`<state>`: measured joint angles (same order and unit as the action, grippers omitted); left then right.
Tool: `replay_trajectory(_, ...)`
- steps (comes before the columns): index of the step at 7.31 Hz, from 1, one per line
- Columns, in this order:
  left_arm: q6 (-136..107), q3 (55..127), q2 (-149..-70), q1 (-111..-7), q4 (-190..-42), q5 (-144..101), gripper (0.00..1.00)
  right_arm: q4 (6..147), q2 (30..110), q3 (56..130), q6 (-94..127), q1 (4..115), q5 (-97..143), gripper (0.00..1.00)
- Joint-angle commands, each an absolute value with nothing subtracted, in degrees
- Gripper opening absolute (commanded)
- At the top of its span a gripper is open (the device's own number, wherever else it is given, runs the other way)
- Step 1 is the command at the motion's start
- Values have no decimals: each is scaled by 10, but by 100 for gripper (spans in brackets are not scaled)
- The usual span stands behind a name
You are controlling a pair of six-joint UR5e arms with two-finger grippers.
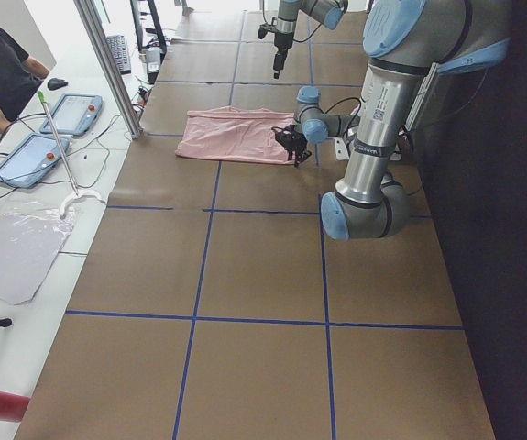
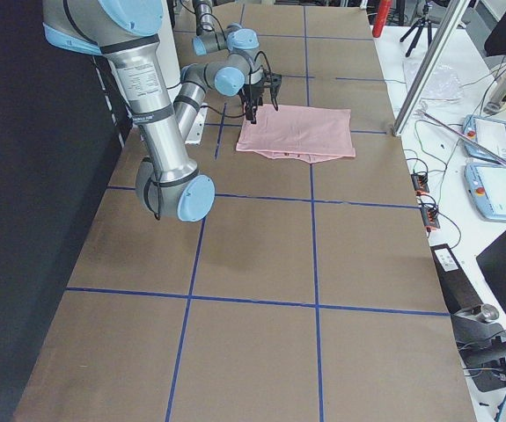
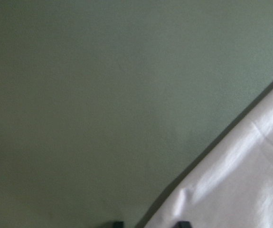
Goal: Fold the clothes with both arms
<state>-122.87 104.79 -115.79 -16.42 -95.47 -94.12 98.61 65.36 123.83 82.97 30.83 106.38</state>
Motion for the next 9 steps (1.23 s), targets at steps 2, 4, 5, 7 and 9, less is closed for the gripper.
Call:
replay_trajectory(2, -1226, 1056, -1158, -164, -955, -940, 0, 986, 654, 1239, 830, 308, 1064, 100)
replay_trajectory(4, -1208, 1063, -1155, -168, -955, -940, 0, 986, 654, 1238, 842, 308, 1064, 100)
replay_trajectory(5, -1177, 1073, -1152, -171, -954, -940, 0, 986, 650, 1235, 901, 303, 1064, 100)
replay_trajectory(7, -1123, 1078, -1151, -176, -954, -939, 0, 986, 647, 1225, 982, 279, 1063, 100)
replay_trajectory(9, -1122, 1080, -1152, -176, -954, -940, 0, 985, 630, 1174, 1056, 237, 1032, 100)
